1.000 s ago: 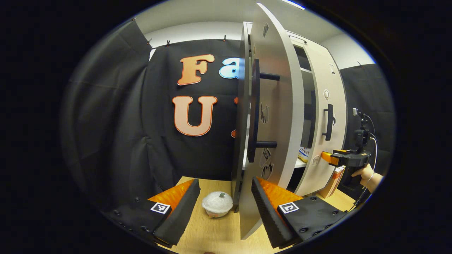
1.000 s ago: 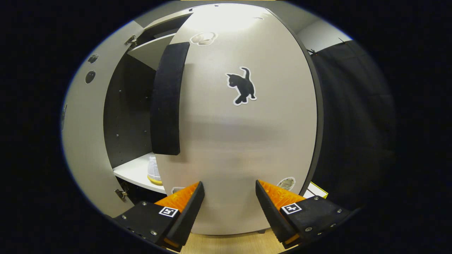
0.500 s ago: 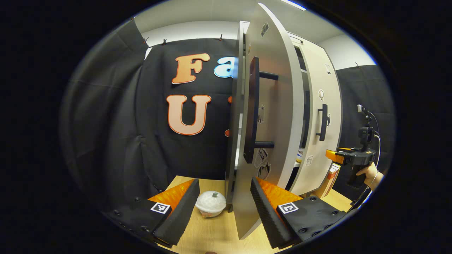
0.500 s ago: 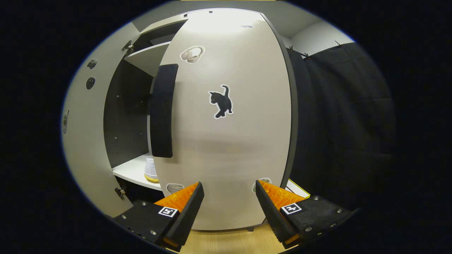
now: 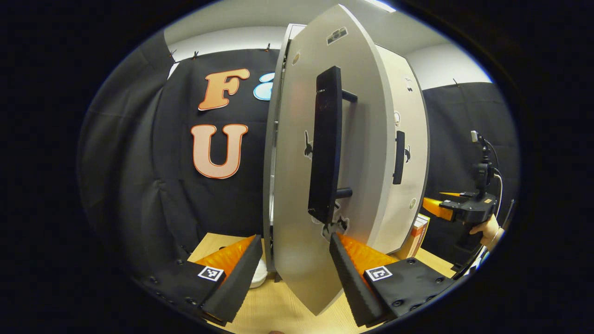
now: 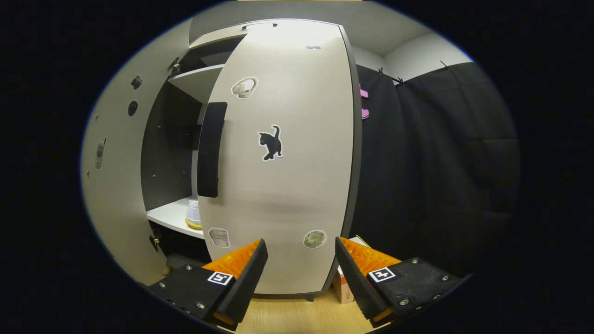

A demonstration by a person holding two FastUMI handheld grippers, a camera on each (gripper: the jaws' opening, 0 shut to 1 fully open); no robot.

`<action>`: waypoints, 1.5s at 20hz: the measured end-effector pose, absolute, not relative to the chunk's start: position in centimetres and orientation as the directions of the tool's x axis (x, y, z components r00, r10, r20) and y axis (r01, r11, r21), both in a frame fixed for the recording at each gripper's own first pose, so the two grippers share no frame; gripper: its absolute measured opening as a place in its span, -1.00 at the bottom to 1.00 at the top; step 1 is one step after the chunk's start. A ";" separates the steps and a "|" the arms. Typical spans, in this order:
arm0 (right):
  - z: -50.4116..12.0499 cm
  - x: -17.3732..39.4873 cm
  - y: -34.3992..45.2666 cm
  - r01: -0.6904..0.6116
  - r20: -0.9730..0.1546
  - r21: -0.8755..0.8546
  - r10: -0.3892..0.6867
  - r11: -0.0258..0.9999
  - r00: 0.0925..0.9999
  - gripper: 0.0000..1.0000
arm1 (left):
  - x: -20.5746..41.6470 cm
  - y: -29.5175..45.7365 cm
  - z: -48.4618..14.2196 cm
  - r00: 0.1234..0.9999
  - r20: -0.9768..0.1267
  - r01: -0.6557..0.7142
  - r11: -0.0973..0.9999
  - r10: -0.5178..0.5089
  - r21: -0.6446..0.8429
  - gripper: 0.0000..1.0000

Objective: Grab one shoe with the right hand and put it into the shoe cabinet, grab the other shoe with the left hand and put it into the shoe cabinet; then close the right door with the right hand and the left door with the left hand.

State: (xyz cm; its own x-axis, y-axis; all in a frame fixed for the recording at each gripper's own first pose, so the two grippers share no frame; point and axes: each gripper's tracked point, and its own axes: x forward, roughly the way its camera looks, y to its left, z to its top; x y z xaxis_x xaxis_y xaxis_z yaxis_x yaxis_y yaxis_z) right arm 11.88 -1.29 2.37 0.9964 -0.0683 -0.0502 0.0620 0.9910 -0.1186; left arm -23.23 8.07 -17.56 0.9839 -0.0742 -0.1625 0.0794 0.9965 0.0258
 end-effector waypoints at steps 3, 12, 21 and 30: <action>2.6 10.2 -3.1 0.075 -0.043 -0.121 -0.081 0.990 0.996 0.81 | -22.3 6.7 -17.9 0.982 -0.164 0.093 0.996 -0.090 0.011 0.97; 2.1 6.3 -8.2 0.134 -0.049 -0.139 -0.142 0.981 0.989 0.82 | -16.3 2.8 -19.0 0.981 -0.157 0.109 0.993 -0.113 -0.035 0.89; 2.2 5.0 -11.6 0.194 -0.054 -0.143 -0.203 0.971 0.978 0.84 | -11.6 0.6 -19.1 0.984 -0.129 0.121 0.993 -0.119 0.012 0.93; 2.6 5.0 -10.6 0.167 -0.054 -0.111 -0.174 0.980 0.983 0.85 | -11.3 0.7 -18.9 0.986 -0.151 0.074 0.997 -0.068 0.029 0.91</action>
